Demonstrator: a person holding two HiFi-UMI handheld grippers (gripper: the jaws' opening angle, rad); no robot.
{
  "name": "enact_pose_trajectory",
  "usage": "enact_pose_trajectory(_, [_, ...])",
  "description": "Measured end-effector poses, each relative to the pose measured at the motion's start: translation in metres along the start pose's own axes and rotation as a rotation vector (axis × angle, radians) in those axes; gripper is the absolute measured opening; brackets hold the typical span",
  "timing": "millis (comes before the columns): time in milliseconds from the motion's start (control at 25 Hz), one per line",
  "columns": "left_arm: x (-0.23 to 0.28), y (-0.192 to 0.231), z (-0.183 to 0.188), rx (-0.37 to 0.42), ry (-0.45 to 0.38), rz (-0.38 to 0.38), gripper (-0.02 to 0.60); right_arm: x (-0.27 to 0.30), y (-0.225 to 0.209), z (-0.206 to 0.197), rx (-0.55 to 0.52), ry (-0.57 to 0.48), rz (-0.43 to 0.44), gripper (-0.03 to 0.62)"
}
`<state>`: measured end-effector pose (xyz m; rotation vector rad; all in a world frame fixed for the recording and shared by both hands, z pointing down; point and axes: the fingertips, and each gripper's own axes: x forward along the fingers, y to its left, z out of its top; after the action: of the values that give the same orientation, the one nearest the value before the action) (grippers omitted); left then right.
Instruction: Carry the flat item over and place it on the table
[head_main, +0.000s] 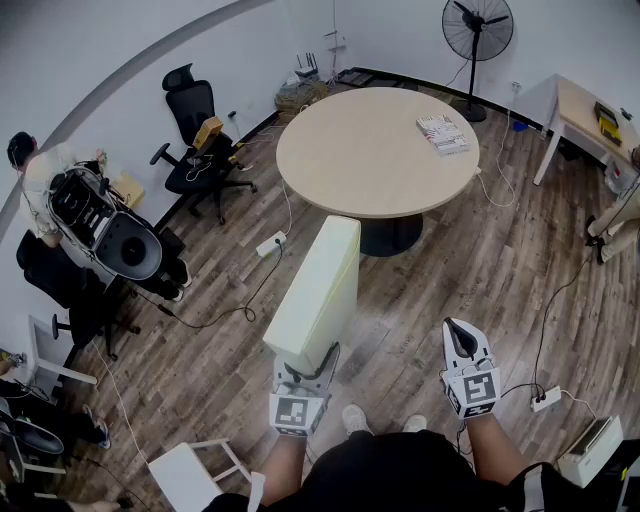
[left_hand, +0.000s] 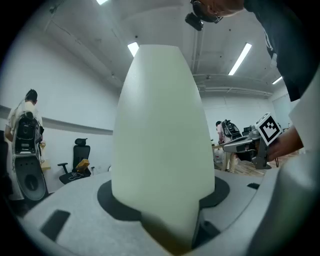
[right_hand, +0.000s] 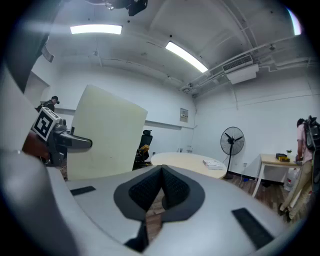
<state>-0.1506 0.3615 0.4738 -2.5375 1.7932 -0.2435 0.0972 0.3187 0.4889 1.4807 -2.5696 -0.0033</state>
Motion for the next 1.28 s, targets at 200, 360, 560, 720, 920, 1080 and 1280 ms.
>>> enact_pose_trajectory(200, [-0.008, 0.000, -0.003, -0.018, -0.001, -0.023, 0.278, -0.003, 0.004, 0.002, 0.002, -0.013, -0.041, -0.003])
enact_pose_trajectory(360, [-0.011, 0.017, -0.008, -0.028, 0.000, -0.034, 0.278, -0.001, 0.014, 0.006, 0.036, -0.060, -0.063, -0.003])
enact_pose_trajectory(560, [-0.015, 0.051, -0.006, -0.021, -0.024, -0.052, 0.278, 0.011, 0.039, 0.022, 0.017, -0.078, -0.073, -0.003])
enact_pose_trajectory(720, [-0.013, 0.066, -0.001, -0.019, -0.044, -0.069, 0.279, 0.016, 0.051, 0.033, 0.016, -0.102, -0.100, -0.003])
enact_pose_trajectory(920, [-0.003, 0.074, 0.001, -0.015, -0.052, -0.075, 0.279, 0.025, 0.059, 0.032, 0.021, -0.101, -0.089, -0.003])
enact_pose_trajectory(1080, [0.021, 0.076, 0.003, -0.018, -0.043, -0.079, 0.279, 0.045, 0.040, 0.025, 0.026, -0.075, -0.103, -0.003])
enact_pose_trajectory(1280, [0.060, 0.073, 0.008, 0.005, -0.023, -0.088, 0.278, 0.075, 0.002, 0.023, 0.037, -0.071, -0.118, -0.002])
